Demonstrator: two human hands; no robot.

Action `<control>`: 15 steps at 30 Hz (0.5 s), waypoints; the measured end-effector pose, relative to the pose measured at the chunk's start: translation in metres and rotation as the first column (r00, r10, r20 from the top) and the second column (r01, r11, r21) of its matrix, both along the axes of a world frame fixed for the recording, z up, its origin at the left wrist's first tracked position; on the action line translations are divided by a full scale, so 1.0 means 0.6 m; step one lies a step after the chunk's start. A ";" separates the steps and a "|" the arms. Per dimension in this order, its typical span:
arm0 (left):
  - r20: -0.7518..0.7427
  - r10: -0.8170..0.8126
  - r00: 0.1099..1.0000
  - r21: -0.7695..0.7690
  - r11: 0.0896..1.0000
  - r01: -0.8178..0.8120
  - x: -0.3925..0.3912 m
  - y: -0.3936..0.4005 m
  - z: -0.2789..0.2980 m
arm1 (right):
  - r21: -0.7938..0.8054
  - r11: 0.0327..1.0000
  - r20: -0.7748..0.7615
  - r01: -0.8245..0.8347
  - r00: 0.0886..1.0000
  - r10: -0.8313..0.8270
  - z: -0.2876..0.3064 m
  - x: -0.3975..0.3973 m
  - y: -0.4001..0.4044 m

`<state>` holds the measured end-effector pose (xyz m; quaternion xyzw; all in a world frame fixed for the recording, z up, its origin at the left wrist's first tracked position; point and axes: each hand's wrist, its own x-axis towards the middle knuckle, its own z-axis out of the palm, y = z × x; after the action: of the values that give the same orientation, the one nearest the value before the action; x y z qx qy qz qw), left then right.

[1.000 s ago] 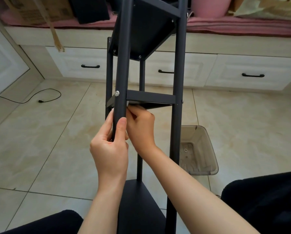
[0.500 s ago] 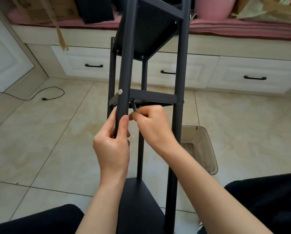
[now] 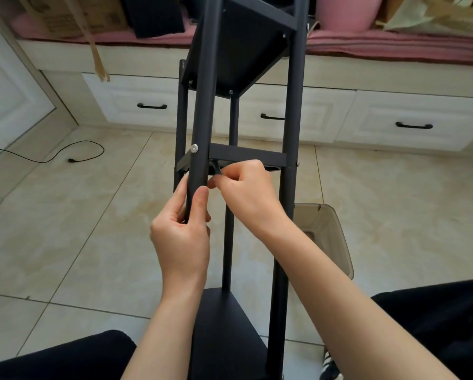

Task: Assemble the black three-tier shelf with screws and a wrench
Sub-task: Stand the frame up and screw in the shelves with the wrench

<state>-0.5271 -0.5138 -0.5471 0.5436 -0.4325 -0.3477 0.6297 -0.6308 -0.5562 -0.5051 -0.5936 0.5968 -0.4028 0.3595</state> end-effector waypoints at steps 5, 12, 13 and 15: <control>0.012 -0.006 1.000 -0.002 1.000 0.006 -0.001 0.000 0.000 | -0.014 1.000 0.039 0.011 0.999 -0.010 -0.013 0.004 -0.001; 0.028 -0.023 0.999 0.002 1.000 0.023 -0.006 0.002 -0.004 | -0.082 0.997 0.134 0.007 0.991 0.004 -0.030 0.009 -0.006; 0.026 -0.027 0.999 0.004 1.000 0.027 -0.006 0.001 -0.003 | -0.096 0.995 0.132 0.018 0.991 -0.005 -0.034 0.011 -0.006; 0.030 -0.037 0.999 0.001 0.999 0.037 -0.007 0.000 -0.001 | -0.120 0.992 0.124 0.035 0.992 -0.020 -0.042 0.016 -0.007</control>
<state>-0.5310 -0.5137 -0.5477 0.5409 -0.4519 -0.3514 0.6162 -0.6212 -0.5606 -0.5304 -0.5802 0.5561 -0.4792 0.3529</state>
